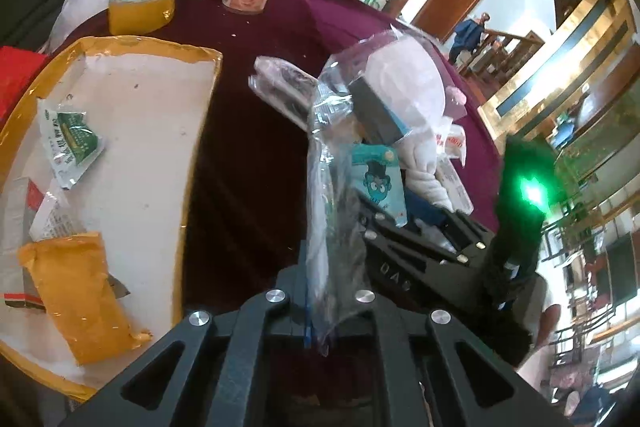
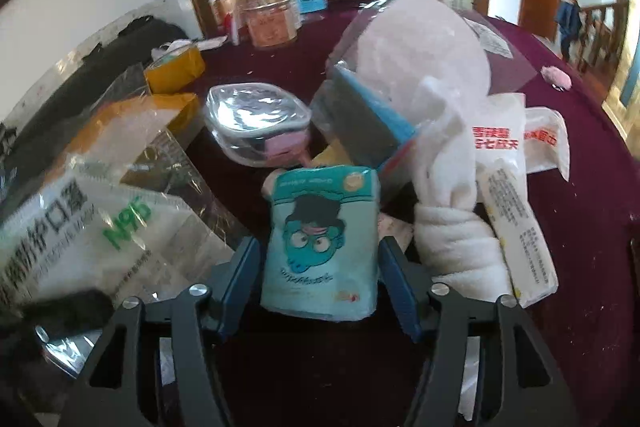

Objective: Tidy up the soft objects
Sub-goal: 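Grasp the teal cartoon pack with the right tool while the left tool grasps a clear plastic bag, then carry both items into the tray and open both tools to release them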

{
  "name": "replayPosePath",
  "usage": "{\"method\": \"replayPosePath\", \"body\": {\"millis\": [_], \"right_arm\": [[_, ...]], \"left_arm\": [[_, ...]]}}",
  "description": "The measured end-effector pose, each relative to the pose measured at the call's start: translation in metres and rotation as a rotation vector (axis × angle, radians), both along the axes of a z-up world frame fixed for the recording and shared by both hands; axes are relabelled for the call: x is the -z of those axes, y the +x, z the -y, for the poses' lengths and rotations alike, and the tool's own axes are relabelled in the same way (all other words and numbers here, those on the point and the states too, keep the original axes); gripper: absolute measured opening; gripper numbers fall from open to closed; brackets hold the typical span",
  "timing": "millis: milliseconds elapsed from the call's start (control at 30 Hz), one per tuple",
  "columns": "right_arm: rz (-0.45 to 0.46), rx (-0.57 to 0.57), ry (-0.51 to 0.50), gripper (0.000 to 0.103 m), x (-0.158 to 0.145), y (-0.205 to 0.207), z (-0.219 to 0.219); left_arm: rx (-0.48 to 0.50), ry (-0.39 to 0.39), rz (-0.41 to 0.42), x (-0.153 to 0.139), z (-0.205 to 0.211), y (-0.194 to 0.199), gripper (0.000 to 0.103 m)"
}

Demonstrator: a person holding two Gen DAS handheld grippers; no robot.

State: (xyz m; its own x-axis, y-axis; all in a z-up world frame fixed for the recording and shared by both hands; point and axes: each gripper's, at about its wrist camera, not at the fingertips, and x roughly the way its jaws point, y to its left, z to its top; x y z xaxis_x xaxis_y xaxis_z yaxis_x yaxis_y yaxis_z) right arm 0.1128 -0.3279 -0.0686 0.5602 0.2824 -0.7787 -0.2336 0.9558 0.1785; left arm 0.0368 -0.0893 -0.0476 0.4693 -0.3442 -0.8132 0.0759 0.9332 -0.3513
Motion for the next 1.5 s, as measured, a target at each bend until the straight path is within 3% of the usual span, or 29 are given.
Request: {"method": "replayPosePath", "body": {"millis": [200,400,733,933,1200,1400,1500], "right_arm": [[0.020,-0.031,-0.077,0.053,0.001,-0.004,-0.007],[0.029,-0.036,-0.109,0.036,0.003,-0.003,-0.009],[0.169,-0.027,0.051,0.035,-0.016,-0.023,0.013],[0.181,-0.017,0.112,0.035,-0.025,-0.030,0.008],[0.168,-0.225,0.228,0.035,-0.055,-0.037,-0.060],[0.104,-0.285,0.218,0.035,-0.054,-0.009,-0.110],[0.057,-0.298,0.225,0.035,-0.047,0.008,-0.126]], "left_arm": [[-0.019,-0.058,0.029,-0.011,-0.015,-0.009,0.003],[-0.036,-0.106,0.031,-0.014,-0.028,-0.012,0.003],[-0.068,-0.324,0.082,-0.053,-0.092,-0.020,0.002],[-0.170,-0.328,0.098,-0.068,-0.147,-0.004,0.002],[-0.240,-0.347,0.006,-0.037,-0.192,0.043,0.002],[-0.244,-0.348,-0.048,-0.014,-0.208,0.066,0.002],[-0.255,-0.311,-0.090,-0.004,-0.211,0.079,0.002]]}}
